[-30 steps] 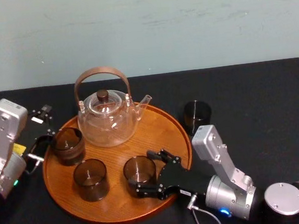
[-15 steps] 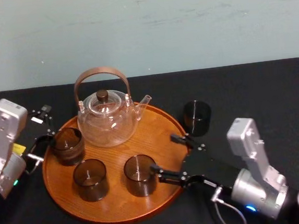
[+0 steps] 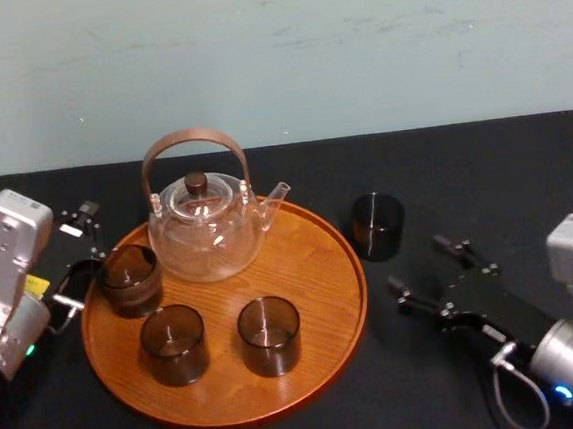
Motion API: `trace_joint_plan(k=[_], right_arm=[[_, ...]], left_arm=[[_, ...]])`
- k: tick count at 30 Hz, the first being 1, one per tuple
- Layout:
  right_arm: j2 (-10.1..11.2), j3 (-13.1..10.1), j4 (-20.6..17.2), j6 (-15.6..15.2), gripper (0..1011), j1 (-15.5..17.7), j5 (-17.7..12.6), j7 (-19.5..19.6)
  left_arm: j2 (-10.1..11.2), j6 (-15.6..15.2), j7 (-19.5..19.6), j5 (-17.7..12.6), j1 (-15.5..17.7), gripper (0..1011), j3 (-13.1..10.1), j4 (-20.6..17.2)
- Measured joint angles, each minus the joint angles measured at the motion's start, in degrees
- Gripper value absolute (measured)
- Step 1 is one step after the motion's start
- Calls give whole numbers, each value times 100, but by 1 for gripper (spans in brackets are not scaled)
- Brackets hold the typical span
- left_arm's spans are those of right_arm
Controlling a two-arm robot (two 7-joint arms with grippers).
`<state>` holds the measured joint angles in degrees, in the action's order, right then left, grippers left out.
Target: Pick up the glass from the table and place it on the tray.
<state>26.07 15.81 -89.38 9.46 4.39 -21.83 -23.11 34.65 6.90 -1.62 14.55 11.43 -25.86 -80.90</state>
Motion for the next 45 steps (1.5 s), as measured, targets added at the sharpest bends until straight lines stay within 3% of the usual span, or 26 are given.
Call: trace_joint_plan(k=[5,14,29,45], right_arm=[[-28,-321,200,-1,1003,35,-49,126],[-158,-447,617,-114,1003,-320,-76,23],[-427,-26,1792,-295,1002,-1398,132,-344],[-624,262,2577,-270,1002,-2076,328,-523]], left_arm=[[0,0,0,0,0,0,0,0],[0,0,0,0,0,0,0,0],[0,0,0,0,0,0,0,0],[0,0,0,0,0,0,0,0]])
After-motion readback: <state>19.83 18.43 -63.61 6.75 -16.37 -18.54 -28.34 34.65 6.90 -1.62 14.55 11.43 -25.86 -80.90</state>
